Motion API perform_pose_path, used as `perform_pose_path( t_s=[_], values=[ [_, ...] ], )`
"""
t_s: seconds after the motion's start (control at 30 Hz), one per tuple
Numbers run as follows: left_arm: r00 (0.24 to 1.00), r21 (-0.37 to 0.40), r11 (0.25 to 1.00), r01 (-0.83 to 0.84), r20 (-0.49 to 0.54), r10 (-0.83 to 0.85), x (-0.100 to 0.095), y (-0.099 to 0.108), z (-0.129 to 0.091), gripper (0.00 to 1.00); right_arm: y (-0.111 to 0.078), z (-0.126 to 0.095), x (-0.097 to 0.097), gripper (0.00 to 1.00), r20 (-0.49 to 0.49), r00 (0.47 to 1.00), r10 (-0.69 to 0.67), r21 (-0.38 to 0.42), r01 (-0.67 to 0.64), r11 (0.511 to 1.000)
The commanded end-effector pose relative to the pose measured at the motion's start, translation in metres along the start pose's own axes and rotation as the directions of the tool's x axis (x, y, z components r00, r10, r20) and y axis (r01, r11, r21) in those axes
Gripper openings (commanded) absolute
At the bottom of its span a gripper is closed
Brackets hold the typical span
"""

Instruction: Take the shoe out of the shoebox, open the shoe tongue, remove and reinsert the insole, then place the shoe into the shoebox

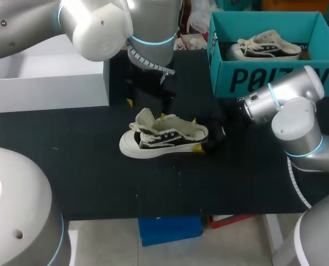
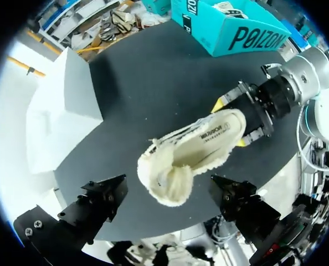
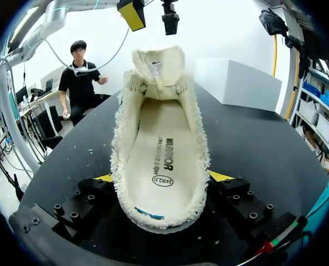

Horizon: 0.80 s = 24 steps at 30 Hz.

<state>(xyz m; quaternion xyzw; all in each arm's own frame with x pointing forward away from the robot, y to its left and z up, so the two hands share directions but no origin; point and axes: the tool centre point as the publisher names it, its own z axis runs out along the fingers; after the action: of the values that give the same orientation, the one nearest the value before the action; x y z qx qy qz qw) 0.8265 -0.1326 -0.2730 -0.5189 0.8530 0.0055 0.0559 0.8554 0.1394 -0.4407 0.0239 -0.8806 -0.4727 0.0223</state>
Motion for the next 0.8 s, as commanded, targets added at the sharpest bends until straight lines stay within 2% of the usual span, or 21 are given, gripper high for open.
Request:
perform_pose_path(
  t_s=[0.03,0.07,0.13,0.17,0.27,0.33,0.37,0.8],
  values=[
    [0.811,-0.113,0.806,-0.580,-0.167,0.560,0.022,-0.014,0.004,0.06,-0.002,0.001,-0.002,0.00,0.001,1.000,0.002,0.002,-0.002,1.000],
    [0.754,-0.116,0.750,-0.652,-0.207,0.623,0.027,-0.014,0.005,0.00,-0.002,0.001,-0.002,0.00,0.001,1.000,0.002,0.002,-0.002,1.000],
    [0.638,-0.111,0.634,-0.765,-0.261,0.724,0.035,-0.010,0.005,0.00,-0.002,0.001,-0.002,0.00,0.001,1.000,0.002,0.002,-0.002,1.000],
    [0.606,-0.089,0.609,-0.788,-0.289,0.741,0.038,-0.010,0.005,0.00,-0.002,0.001,-0.002,0.00,0.001,1.000,0.002,0.002,-0.002,1.000],
    [0.441,-0.020,0.468,-0.884,-0.372,0.817,0.040,-0.007,0.005,0.00,-0.002,0.001,-0.002,0.00,0.001,1.000,0.002,0.002,-0.002,1.000],
    [0.367,0.045,0.427,-0.903,-0.436,0.822,0.038,-0.007,0.008,0.00,-0.002,0.001,-0.002,0.00,0.001,1.000,0.002,0.002,-0.002,1.000],
    [0.363,0.067,0.438,-0.896,-0.456,0.812,0.036,-0.009,0.009,0.00,-0.002,0.001,-0.002,0.00,0.001,1.000,0.002,0.002,-0.002,1.000],
    [0.363,0.067,0.438,-0.896,-0.456,0.812,0.036,-0.009,0.009,0.00,-0.002,0.001,-0.002,0.00,0.001,1.000,0.002,0.002,-0.002,1.000]
  ],
)
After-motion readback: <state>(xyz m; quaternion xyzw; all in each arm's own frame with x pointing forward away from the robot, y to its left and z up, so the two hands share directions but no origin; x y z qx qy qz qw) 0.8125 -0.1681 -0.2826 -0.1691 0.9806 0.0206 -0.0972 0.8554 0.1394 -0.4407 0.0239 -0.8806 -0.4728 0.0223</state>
